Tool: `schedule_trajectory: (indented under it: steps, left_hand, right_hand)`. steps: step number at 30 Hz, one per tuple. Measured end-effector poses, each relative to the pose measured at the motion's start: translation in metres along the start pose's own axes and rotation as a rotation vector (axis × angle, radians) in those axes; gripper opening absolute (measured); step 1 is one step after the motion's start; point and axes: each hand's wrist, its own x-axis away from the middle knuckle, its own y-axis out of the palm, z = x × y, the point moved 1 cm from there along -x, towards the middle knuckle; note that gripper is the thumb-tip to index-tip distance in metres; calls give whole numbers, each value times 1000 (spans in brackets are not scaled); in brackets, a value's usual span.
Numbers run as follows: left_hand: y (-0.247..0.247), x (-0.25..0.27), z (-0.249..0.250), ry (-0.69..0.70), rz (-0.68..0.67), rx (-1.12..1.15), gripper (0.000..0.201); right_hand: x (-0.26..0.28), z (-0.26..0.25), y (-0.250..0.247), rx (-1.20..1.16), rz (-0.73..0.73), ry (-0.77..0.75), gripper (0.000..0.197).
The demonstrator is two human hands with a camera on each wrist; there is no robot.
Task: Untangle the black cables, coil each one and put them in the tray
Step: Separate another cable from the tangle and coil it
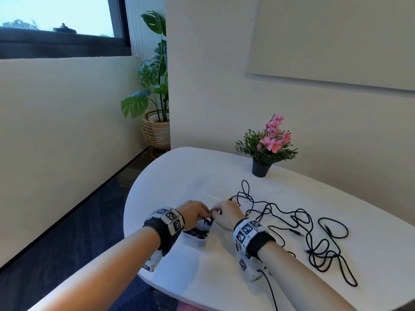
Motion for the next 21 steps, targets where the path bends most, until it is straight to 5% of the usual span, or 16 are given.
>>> schedule_trajectory:
  steps: [2,9,14,21]
  left_hand:
    - [-1,-1,-6,-24,16,35,59]
    - [-9,-7,-8,-123,145,138,35]
    - [-9,-13,-16,-122,64,166,46]
    - [-10,-21,-10,-114,83,22,28]
  right_hand:
    - [-2,0,0,60,-23,20,25]
    - [-8,-15,2,326,-59,25,31]
    - [-14,-13,7,264,-30,74,24]
    - [-14,-11,7,201,66,8,16]
